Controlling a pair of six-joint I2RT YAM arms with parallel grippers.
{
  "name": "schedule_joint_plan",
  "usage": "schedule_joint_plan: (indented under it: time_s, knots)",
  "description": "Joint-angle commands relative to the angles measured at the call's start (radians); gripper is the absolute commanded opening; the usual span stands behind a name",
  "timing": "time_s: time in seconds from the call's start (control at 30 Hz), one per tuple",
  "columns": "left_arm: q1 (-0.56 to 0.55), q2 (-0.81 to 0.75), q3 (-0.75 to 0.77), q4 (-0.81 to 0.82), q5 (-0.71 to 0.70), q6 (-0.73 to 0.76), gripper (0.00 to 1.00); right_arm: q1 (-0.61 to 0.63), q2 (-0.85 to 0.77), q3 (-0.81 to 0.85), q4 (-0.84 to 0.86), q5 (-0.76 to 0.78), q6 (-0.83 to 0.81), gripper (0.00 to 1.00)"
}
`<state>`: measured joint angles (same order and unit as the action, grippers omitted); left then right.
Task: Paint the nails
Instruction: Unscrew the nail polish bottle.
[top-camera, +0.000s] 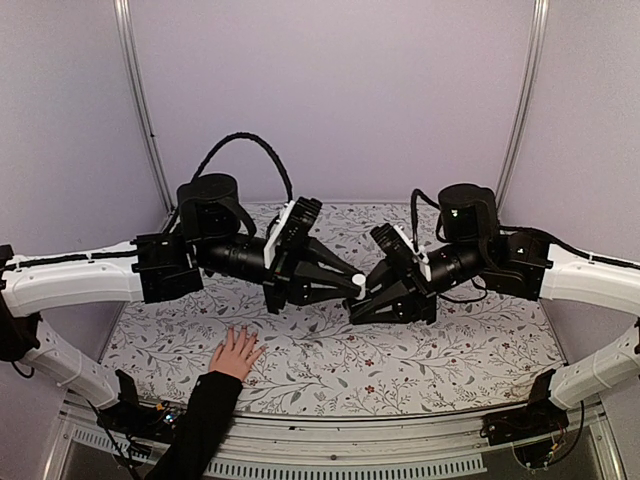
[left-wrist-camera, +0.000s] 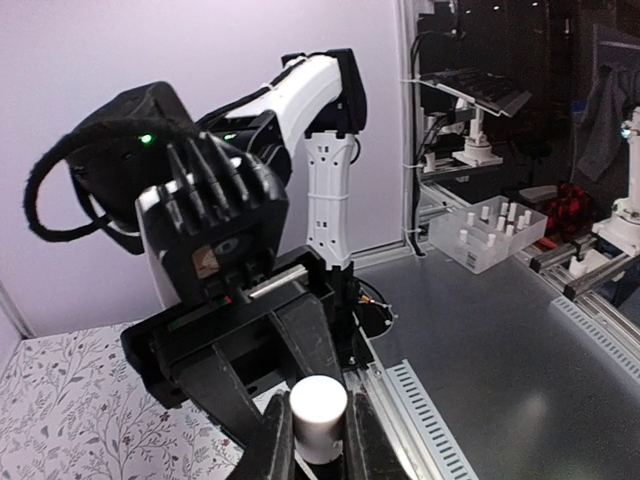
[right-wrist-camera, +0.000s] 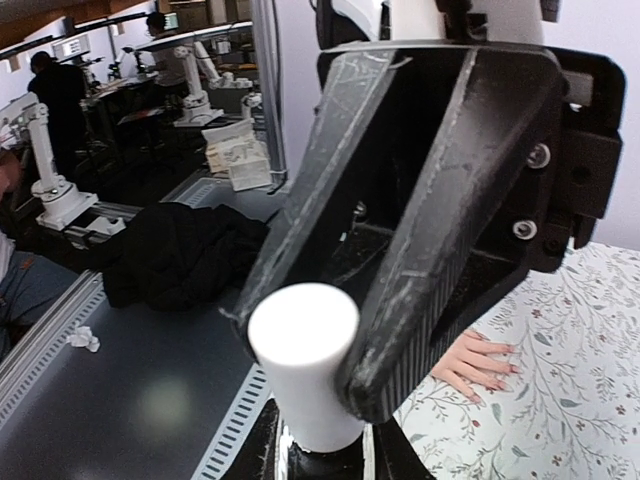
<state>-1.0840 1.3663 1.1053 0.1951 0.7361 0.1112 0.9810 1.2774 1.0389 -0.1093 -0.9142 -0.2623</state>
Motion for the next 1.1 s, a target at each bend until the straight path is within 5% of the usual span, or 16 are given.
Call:
schedule_joint_plan:
  time_s: [0.0, 0.57, 1.0, 1.07]
  knots:
    - [-0.020, 0.012, 0.012, -0.005, -0.192, -0.017, 0.00, -0.001, -0.023, 0.017, 0.087, 0.296, 0.069, 0.00]
    - [-0.049, 0.086, 0.012, 0.135, -0.640, -0.201, 0.00, -0.005, 0.005, 0.032, 0.204, 0.901, 0.160, 0.00]
    - [-0.078, 0.123, 0.002, 0.135, -0.862, -0.239, 0.00, -0.005, 0.029, 0.037, 0.276, 0.954, 0.189, 0.00]
    - [-0.077, 0.112, -0.005, 0.131, -0.860, -0.240, 0.06, -0.007, 0.021, 0.025, 0.279, 0.949, 0.184, 0.00]
